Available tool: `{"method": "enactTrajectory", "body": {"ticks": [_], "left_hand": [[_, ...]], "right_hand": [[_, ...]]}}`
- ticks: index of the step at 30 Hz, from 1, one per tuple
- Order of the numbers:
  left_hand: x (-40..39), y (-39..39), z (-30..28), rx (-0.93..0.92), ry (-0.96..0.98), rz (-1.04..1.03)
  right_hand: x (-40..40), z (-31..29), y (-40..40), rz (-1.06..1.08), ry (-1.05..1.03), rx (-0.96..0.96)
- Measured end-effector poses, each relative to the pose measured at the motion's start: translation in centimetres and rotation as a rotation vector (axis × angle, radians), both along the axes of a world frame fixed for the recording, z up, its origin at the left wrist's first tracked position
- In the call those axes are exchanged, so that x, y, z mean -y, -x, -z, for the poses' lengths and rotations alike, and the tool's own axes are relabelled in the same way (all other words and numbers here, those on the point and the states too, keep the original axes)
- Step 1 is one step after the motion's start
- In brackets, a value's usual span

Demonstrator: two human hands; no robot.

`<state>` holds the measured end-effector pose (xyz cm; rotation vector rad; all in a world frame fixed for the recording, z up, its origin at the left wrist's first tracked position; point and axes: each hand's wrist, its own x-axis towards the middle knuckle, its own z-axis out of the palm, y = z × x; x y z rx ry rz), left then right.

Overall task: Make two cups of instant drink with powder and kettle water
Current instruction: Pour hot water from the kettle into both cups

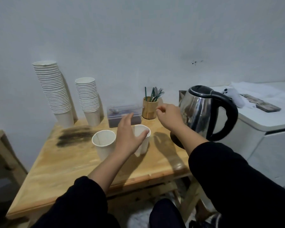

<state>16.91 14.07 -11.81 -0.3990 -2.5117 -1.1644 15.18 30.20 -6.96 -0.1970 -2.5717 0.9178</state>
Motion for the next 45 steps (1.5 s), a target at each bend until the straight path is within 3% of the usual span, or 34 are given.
{"method": "enactTrajectory", "body": {"ticks": [6, 10, 15, 19, 30, 34, 41, 45], "left_hand": [[-1.5, -0.9, 3.7, 0.022, -0.002, -0.072], [-2.0, -1.1, 5.4, 0.045, -0.101, -0.096], [-2.6, -1.3, 6.5, 0.179, -0.258, -0.130], [-3.3, -1.3, 7.1, 0.280, -0.308, -0.152], [-8.2, -0.7, 6.6, 0.262, -0.256, -0.047], [-9.5, -0.7, 6.7, 0.273, -0.251, -0.046], [-9.8, -0.3, 7.4, 0.307, -0.232, -0.080], [-9.9, -0.2, 7.6, 0.295, -0.226, -0.077]], "right_hand": [[-2.2, 0.3, -3.4, 0.073, 0.024, -0.091], [-4.2, 0.8, -5.3, 0.149, 0.026, -0.185], [-6.7, 1.7, -6.6, 0.248, 0.034, -0.342], [-8.3, 2.2, -7.4, 0.310, 0.057, -0.359], [-10.9, 2.9, -8.1, 0.505, -0.027, -0.457], [-11.7, 3.1, -8.0, 0.623, -0.071, -0.407], [-13.6, 3.3, -6.9, 0.661, 0.201, -0.311], [-14.5, 2.9, -6.1, 0.673, 0.576, -0.275]]}}
